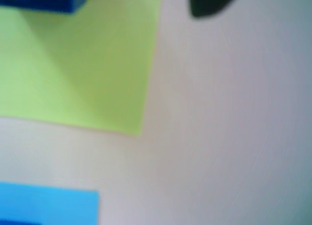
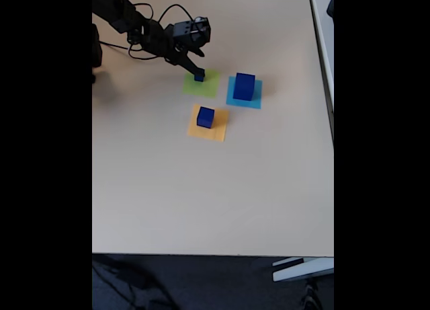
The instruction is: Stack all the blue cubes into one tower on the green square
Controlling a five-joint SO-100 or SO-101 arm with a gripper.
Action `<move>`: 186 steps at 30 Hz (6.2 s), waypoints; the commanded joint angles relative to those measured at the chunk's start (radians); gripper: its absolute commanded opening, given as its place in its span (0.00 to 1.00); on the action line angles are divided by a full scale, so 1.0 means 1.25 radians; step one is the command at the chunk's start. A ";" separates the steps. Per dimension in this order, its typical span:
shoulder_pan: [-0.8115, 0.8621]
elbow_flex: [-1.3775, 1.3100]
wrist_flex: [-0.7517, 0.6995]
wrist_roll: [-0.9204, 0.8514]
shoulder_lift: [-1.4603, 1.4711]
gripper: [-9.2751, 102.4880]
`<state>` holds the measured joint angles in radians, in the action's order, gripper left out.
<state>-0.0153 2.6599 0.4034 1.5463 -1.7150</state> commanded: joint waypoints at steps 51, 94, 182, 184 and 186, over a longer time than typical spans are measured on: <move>0.054 0.002 0.011 -0.013 0.011 0.20; 0.074 -0.018 -0.032 0.002 -0.018 0.10; 0.136 -0.914 -0.514 -0.042 0.384 0.08; 0.139 -0.924 -0.514 -0.044 0.393 0.08; 0.139 -0.935 -0.514 -0.047 0.401 0.08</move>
<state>0.1580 1.5647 -0.2485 1.4864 -1.2011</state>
